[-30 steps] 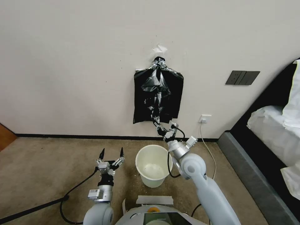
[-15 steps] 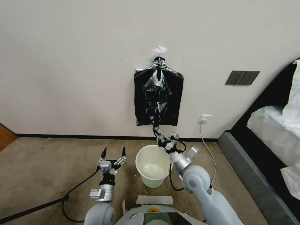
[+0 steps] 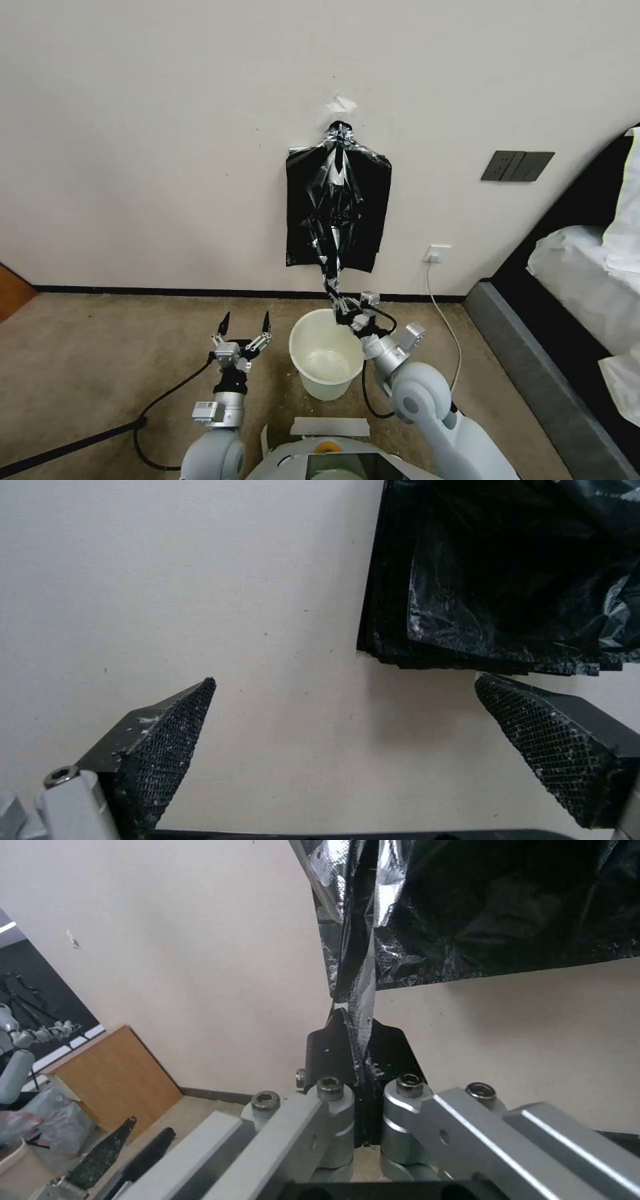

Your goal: Place a trash bag onto the trash bin.

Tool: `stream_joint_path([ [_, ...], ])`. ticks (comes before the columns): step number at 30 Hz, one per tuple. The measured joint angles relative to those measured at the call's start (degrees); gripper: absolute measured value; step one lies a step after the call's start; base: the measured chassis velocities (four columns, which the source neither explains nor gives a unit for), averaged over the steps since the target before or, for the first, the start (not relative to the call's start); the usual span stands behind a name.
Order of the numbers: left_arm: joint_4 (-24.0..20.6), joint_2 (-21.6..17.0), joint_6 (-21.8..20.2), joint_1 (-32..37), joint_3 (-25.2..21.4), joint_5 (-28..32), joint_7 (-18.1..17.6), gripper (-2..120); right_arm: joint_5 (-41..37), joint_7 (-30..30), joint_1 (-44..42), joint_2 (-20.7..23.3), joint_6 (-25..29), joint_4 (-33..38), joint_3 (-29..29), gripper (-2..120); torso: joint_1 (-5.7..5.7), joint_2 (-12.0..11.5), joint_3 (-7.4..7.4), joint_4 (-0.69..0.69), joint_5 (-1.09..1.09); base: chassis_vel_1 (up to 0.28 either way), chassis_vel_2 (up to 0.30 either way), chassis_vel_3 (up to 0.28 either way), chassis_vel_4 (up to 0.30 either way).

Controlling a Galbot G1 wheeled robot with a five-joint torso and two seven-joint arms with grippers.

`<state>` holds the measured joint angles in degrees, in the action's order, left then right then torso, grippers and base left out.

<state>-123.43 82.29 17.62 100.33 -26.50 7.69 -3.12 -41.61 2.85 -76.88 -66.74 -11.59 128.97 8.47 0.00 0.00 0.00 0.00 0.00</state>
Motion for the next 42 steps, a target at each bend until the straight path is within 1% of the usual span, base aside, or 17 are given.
stream_joint_path([
  [5,-0.5,-0.3,-0.2,0.0,0.4,0.0,0.0,100,0.5,-0.2,0.5,0.6,0.1,0.1,0.2,0,0.0,0.0,0.0,0.0,0.0,0.0,0.0,0.0,0.0],
  [7,-0.7,-0.5,-0.3,-0.1,0.4,0.0,0.0,100,4.7,-1.2,0.5,1.4,0.7,-0.4,-0.1,0,0.0,0.0,0.0,0.0,0.0,0.0,0.0,0.0,0.0],
  [14,-1.2,-0.6,-0.5,-0.1,0.8,0.0,0.0,100,7.9,-2.6,0.2,2.1,1.6,-0.7,-0.6,0,0.0,0.0,0.0,0.0,0.0,0.0,0.0,0.0,0.0],
  [23,-4.0,-3.1,-1.8,-0.6,2.3,0.0,-0.1,100,5.6,0.6,1.7,2.4,1.5,1.1,0.3,0,0.0,0.0,0.0,0.0,0.0,0.0,0.0,0.0,0.0],
  [26,-6.3,-6.4,-3.4,-1.9,3.0,0.5,-0.3,100,1.2,3.4,3.2,2.2,0.3,2.8,1.2,0,0.0,0.0,0.0,0.0,0.0,0.0,0.0,0.0,0.0],
  [28,-8.8,-10.9,-5.7,-4.0,3.3,1.9,-0.6,100,-1.9,5.8,5.0,2.2,-0.8,4.1,1.9,0,0.0,0.0,0.0,0.0,0.02,0.0,0.0,0.0,0.0],
  [29,-8.8,-10.9,-5.7,-4.0,3.3,1.9,-0.6,100,-1.9,5.8,5.0,2.2,-0.8,4.1,1.9,0,0.0,0.0,0.0,0.0,0.02,0.0,0.0,0.0,0.0],
  [30,-10.2,-13.2,-6.9,-5.0,3.1,3.1,-0.8,100,-3.3,7.2,6.5,2.2,-1.4,4.5,2.0,0,0.0,0.0,0.0,0.03,0.02,0.0,0.0,0.0,0.0],
  [32,-12.7,-17.2,-9.1,-6.1,1.1,5.9,-1.4,100,-6.8,9.8,10.4,2.2,-2.3,4.3,0.9,0,0.0,0.0,0.0,0.03,0.01,0.0,0.0,0.0,0.0],
  [33,-14.0,-19.2,-10.0,-6.3,-0.3,7.5,-1.8,100,-8.9,11.2,12.5,2.1,-2.7,3.8,-0.1,0,0.0,0.0,0.0,-0.06,0.0,0.0,0.0,0.0,0.0],
  [34,-14.0,-19.2,-10.0,-6.3,-0.3,7.5,-1.8,100,-8.9,11.2,12.5,2.1,-2.7,3.8,-0.1,0,0.0,0.0,0.0,-0.06,0.0,0.0,0.0,0.0,0.0],
  [36,-15.1,-24.1,-12.2,-8.7,-1.6,11.4,-2.4,100,-11.4,12.8,14.6,1.4,-3.3,3.5,-0.9,0,0.0,0.0,0.0,-0.05,0.03,0.0,0.0,0.0,0.0],
  [37,-15.1,-24.1,-12.2,-8.7,-1.6,11.4,-2.4,100,-11.4,12.8,14.6,1.4,-3.3,3.5,-0.9,0,0.0,0.0,0.0,-0.05,0.03,0.0,0.0,0.0,0.0],
  [39,-15.3,-31.1,-14.5,-13.0,-1.8,15.3,-3.1,100,-11.0,13.0,15.2,0.9,-3.7,3.1,-1.7,0,0.0,0.0,0.01,0.01,0.02,0.0,0.0,0.0,0.0],
  [40,-15.3,-34.0,-15.3,-14.7,-1.7,16.7,-3.3,100,-10.3,13.0,15.2,0.8,-3.8,2.9,-2.0,0,0.0,0.0,0.0,0.03,0.02,0.0,0.0,0.0,0.0],
  [41,-15.3,-34.0,-15.3,-14.7,-1.7,16.7,-3.3,100,-10.3,13.0,15.2,0.8,-3.8,2.9,-2.0,0,0.0,0.0,0.0,0.03,0.02,0.0,0.0,0.0,0.0],
  [42,-15.2,-38.2,-16.4,-17.6,-1.4,19.0,-3.7,100,-8.7,13.0,15.1,0.5,-3.9,2.5,-2.6,0,0.0,0.0,0.01,0.0,0.02,0.0,0.0,0.0,0.0],
])
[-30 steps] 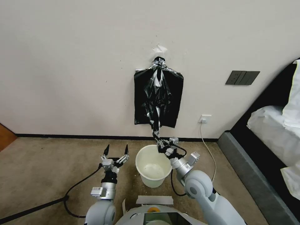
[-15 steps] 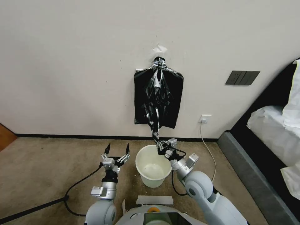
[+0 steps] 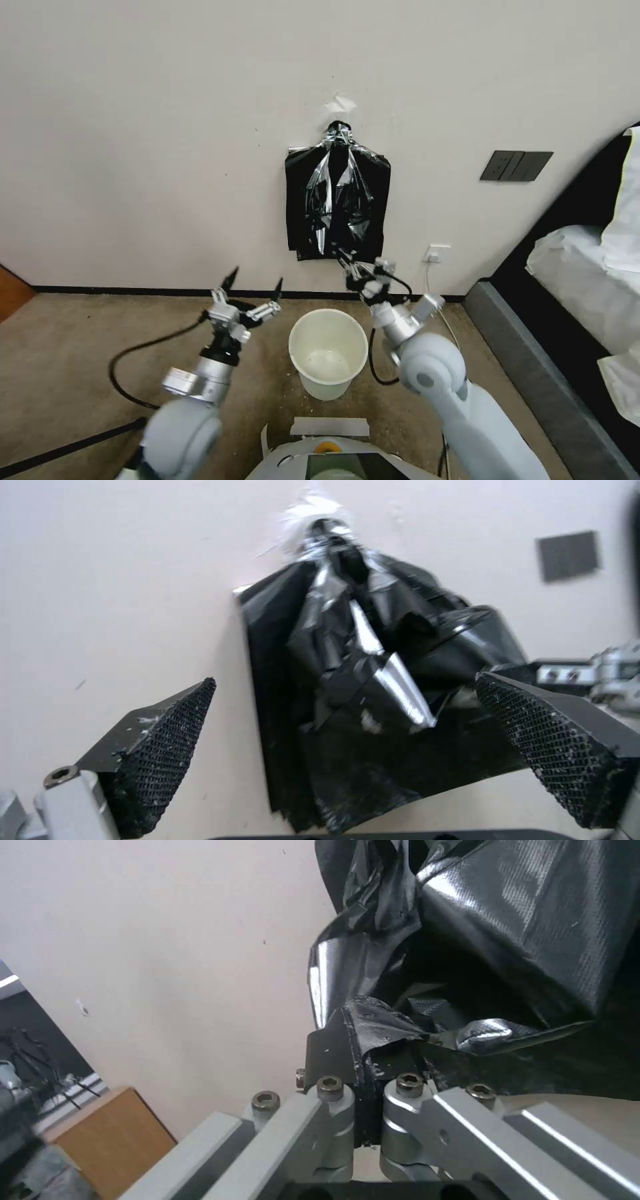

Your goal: Place a trash bag onto the trash bin.

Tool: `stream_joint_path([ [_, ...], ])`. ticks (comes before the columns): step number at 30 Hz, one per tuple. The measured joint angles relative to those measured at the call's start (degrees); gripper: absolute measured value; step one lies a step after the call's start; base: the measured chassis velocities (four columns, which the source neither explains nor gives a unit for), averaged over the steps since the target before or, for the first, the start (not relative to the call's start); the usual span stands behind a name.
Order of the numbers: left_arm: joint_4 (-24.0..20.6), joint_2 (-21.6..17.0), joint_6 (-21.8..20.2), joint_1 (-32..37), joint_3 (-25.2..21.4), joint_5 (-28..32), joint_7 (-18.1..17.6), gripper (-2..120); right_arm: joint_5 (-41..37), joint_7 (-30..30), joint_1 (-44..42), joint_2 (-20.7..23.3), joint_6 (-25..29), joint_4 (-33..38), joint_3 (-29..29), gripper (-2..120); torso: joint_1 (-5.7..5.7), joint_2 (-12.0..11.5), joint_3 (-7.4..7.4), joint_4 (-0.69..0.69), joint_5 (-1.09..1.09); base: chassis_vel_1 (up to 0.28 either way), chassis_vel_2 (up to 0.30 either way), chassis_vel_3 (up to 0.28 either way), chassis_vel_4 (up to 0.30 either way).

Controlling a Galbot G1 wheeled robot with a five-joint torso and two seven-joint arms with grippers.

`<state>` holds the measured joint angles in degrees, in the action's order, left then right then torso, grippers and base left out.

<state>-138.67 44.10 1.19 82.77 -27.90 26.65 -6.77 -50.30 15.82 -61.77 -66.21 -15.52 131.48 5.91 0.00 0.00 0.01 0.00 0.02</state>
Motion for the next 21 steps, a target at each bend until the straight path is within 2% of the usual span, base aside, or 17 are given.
stream_joint_path([
  [2,0.3,-4.3,-1.1,-3.7,0.6,2.6,-0.4,100,1.2,-0.1,-0.2,-0.3,-0.1,-0.3,-0.3,0,0.0,0.0,0.0,0.0,-0.02,0.0,0.0,0.0,0.0],
  [3,0.3,-4.3,-1.1,-3.7,0.6,2.6,-0.4,100,1.2,-0.1,-0.2,-0.3,-0.1,-0.3,-0.3,0,0.0,0.0,0.0,0.0,-0.02,0.0,0.0,0.0,0.0],
  [4,1.9,-10.6,-2.3,-10.8,2.8,6.2,-0.9,100,2.6,-0.2,-0.7,-0.9,-0.2,-0.5,-0.5,0,0.0,0.0,0.0,0.01,0.0,0.0,0.0,0.0,0.0],
  [6,3.4,-14.4,-2.9,-16.0,5.7,7.8,-1.0,100,3.5,-0.3,-0.9,-1.2,-0.2,-0.6,-0.5,0,0.0,0.0,0.0,0.02,-0.03,0.0,0.0,0.0,0.0],
  [7,3.4,-14.4,-2.9,-16.0,5.7,7.8,-1.0,100,3.5,-0.3,-0.9,-1.2,-0.2,-0.6,-0.5,0,0.0,0.0,0.0,0.02,-0.03,0.0,0.0,0.0,0.0],
  [8,5.2,-18.1,-3.4,-22.9,10.8,9.1,-1.0,100,4.1,-0.4,-1.2,-1.3,-0.2,-0.7,-0.5,0,0.0,0.0,0.0,0.01,0.0,0.0,0.0,0.0,0.0],
  [9,6.2,-19.7,-3.7,-27.1,14.0,9.7,-1.0,100,4.3,-0.4,-1.2,-1.3,-0.2,-0.7,-0.3,0,0.0,0.0,0.0,0.0,0.0,0.0,0.0,0.0,0.0],
  [10,6.2,-19.7,-3.7,-27.1,14.0,9.7,-1.0,100,4.3,-0.4,-1.2,-1.3,-0.2,-0.7,-0.3,0,0.0,0.0,0.0,0.0,0.0,0.0,0.0,0.0,0.0],
  [11,7.2,-20.9,-4.0,-31.8,17.8,10.1,-1.1,100,4.4,-0.5,-1.4,-1.3,-0.2,-0.7,-0.1,0,0.0,0.0,0.0,-0.02,-0.02,0.0,0.0,0.0,0.0],
  [13,10.1,-21.9,-5.2,-46.0,30.8,10.9,-1.1,100,4.6,-0.9,-2.0,-1.3,-0.2,-0.4,0.8,0,0.0,0.0,0.0,-0.02,-0.02,0.0,0.0,0.0,0.0],
  [14,10.1,-21.9,-5.2,-46.0,30.8,10.9,-1.1,100,4.6,-0.9,-2.0,-1.3,-0.2,-0.4,0.8,0,0.0,0.0,0.0,-0.02,-0.02,0.0,0.0,0.0,0.0],
  [17,13.2,-19.9,-7.3,-61.9,45.5,11.7,-1.3,100,4.7,-1.5,-3.2,-1.0,-0.2,0.2,2.0,0,-0.01,0.0,0.0,0.03,-0.02,0.0,0.0,0.0,0.0],
  [18,13.2,-19.9,-7.3,-61.9,45.5,11.7,-1.3,100,4.7,-1.5,-3.2,-1.0,-0.2,0.2,2.0,0,-0.01,0.0,0.0,0.03,-0.02,0.0,0.0,0.0,0.0],
  [21,14.6,-19.6,-9.2,-71.5,55.0,12.2,-0.6,100,4.7,-1.8,-4.1,-0.5,-0.1,0.6,2.9,0,0.0,0.0,0.0,0.0,-0.03,0.0,0.0,0.0,0.0],
])
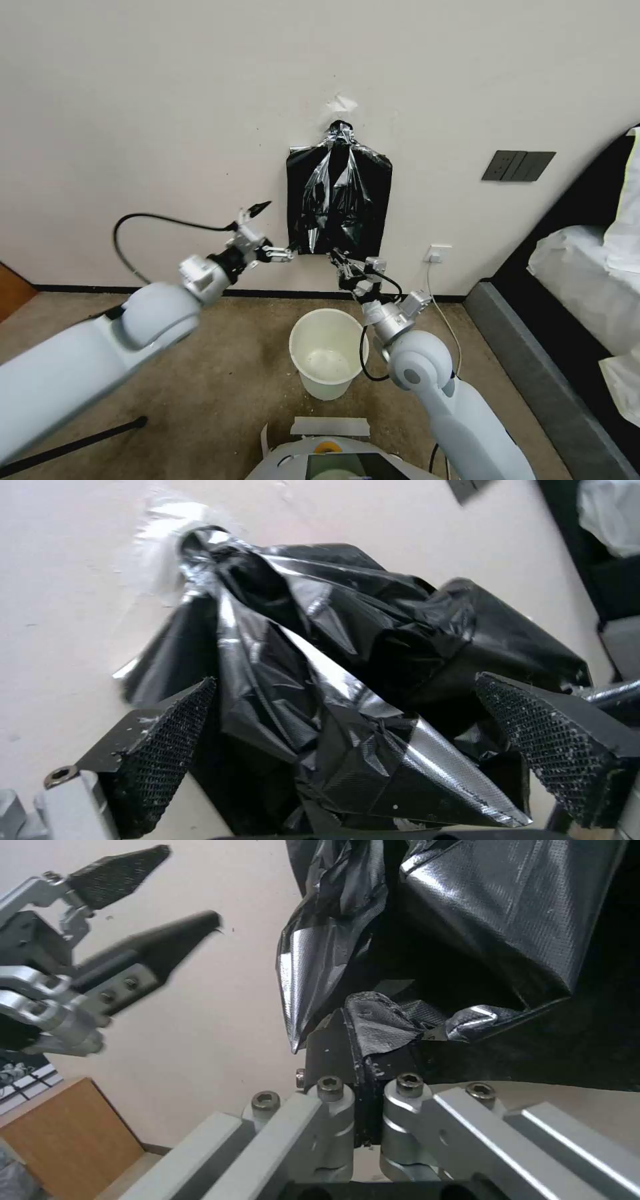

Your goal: Place a trash bag onto the trash bin.

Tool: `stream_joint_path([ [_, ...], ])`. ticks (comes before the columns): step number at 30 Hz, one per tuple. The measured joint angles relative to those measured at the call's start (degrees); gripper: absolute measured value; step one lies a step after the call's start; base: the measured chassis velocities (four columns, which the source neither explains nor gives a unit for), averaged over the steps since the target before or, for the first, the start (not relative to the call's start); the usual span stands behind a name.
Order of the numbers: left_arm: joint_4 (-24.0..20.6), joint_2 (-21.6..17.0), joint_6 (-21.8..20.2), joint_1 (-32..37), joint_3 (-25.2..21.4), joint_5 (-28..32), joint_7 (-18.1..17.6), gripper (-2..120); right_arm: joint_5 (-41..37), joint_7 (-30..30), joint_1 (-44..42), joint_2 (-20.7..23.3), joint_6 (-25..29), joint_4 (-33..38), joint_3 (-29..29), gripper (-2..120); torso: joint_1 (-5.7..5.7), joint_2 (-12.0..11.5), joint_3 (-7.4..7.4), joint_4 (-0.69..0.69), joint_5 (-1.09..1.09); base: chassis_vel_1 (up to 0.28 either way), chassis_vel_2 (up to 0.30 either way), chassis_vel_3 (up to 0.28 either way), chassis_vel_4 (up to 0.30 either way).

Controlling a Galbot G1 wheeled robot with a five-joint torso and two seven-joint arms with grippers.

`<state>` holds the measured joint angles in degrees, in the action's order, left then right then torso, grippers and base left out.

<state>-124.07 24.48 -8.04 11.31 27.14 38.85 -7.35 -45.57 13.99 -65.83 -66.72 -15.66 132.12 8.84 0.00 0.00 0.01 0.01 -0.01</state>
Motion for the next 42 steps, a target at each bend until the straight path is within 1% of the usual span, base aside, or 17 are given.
stream_joint_path([
  [3,0.6,0.0,-0.6,-3.6,3.1,0.1,0.8,100,0.0,-0.1,-0.2,0.0,0.0,0.2,0.2,0,0.0,0.0,0.0,-0.01,0.01,0.0,0.0,0.0,0.0],
  [4,1.8,0.5,-1.2,-8.2,7.2,0.2,1.9,100,0.0,-0.1,-0.4,0.0,0.0,0.4,0.4,0,0.0,0.0,0.0,-0.03,0.0,0.0,0.0,0.0,0.0],
  [5,2.1,0.8,-1.3,-9.2,8.1,0.2,2.1,100,0.0,-0.2,-0.5,0.0,0.0,0.4,0.4,0,0.0,0.0,0.0,-0.03,0.0,0.0,0.0,0.0,0.0],
  [6,3.2,2.0,-1.6,-12.5,11.2,0.2,2.5,100,0.0,-0.3,-0.8,0.0,0.0,0.7,0.4,0,0.0,0.0,0.0,-0.02,0.02,0.0,0.0,0.0,0.0],
  [7,3.2,2.0,-1.6,-12.5,11.2,0.2,2.5,100,0.0,-0.3,-0.8,0.0,0.0,0.7,0.4,0,0.0,0.0,0.0,-0.02,0.02,0.0,0.0,0.0,0.0],
  [13,5.2,4.0,-2.6,-20.1,19.4,0.3,4.5,100,-0.1,-0.5,-1.4,0.3,0.1,1.3,1.0,0,0.0,0.0,0.0,0.0,0.0,0.0,0.0,0.0,0.0],
  [14,5.5,4.0,-3.5,-22.0,21.4,0.3,5.5,100,-0.2,-0.5,-1.5,0.4,0.1,1.4,1.3,0,0.0,0.0,0.0,-0.01,0.0,0.0,0.0,0.0,0.0],
  [18,6.0,4.4,-6.6,-25.2,24.1,-0.2,6.0,100,-0.3,-0.6,-1.5,0.6,0.1,1.6,1.5,0,0.0,0.0,0.0,-0.01,0.0,0.0,0.0,0.0,0.0],
  [25,6.5,4.7,-10.8,-26.8,24.7,-2.3,4.9,100,-0.4,-0.7,-1.7,0.5,0.2,1.7,1.6,0,0.0,0.0,0.0,0.01,0.01,0.0,0.0,0.0,0.0],
  [26,6.0,3.9,-12.1,-26.8,24.5,-2.4,4.7,99,-0.7,-0.7,-1.6,0.6,0.2,1.7,1.7,0,0.0,0.0,0.0,0.01,0.01,0.0,0.0,0.0,0.0],
  [33,5.1,0.8,-13.3,-25.2,23.6,-2.4,4.5,91,-2.0,-0.6,-0.2,0.8,0.2,1.7,1.6,0,0.0,0.0,-0.01,-0.03,0.02,0.0,0.0,0.0,0.0],
  [35,5.2,0.6,-13.4,-23.0,22.0,-2.5,3.4,80,-2.7,-0.3,0.6,0.8,0.2,1.6,1.3,0,0.0,0.0,-0.01,-0.02,0.02,0.0,0.0,0.0,0.0],
  [37,5.2,0.6,-13.4,-23.0,22.0,-2.5,3.4,80,-2.7,-0.3,0.6,0.8,0.2,1.6,1.3,0,0.0,0.0,-0.01,-0.02,0.02,0.0,0.0,0.0,0.0],
  [38,5.7,1.2,-13.6,-21.9,21.1,-2.5,2.7,71,-2.9,-0.2,0.7,0.8,0.2,1.6,1.3,0,0.0,0.0,-0.01,0.0,0.02,0.0,0.0,0.0,0.0],
  [40,5.7,1.2,-13.6,-21.9,21.1,-2.5,2.7,71,-2.9,-0.2,0.7,0.8,0.2,1.6,1.3,0,0.0,0.0,-0.01,0.0,0.02,0.0,0.0,0.0,0.0],
  [41,6.2,2.4,-13.1,-20.8,20.4,-1.2,1.4,58,-3.0,-0.2,0.5,0.9,0.2,1.7,1.3,0,0.01,0.0,-0.01,-0.01,0.01,0.0,0.0,0.0,0.0],
  [42,6.2,2.4,-13.1,-20.8,20.4,-1.2,1.4,58,-3.0,-0.2,0.5,0.9,0.2,1.7,1.3,0,0.01,0.0,-0.01,-0.01,0.01,0.0,0.0,0.0,0.0],
])
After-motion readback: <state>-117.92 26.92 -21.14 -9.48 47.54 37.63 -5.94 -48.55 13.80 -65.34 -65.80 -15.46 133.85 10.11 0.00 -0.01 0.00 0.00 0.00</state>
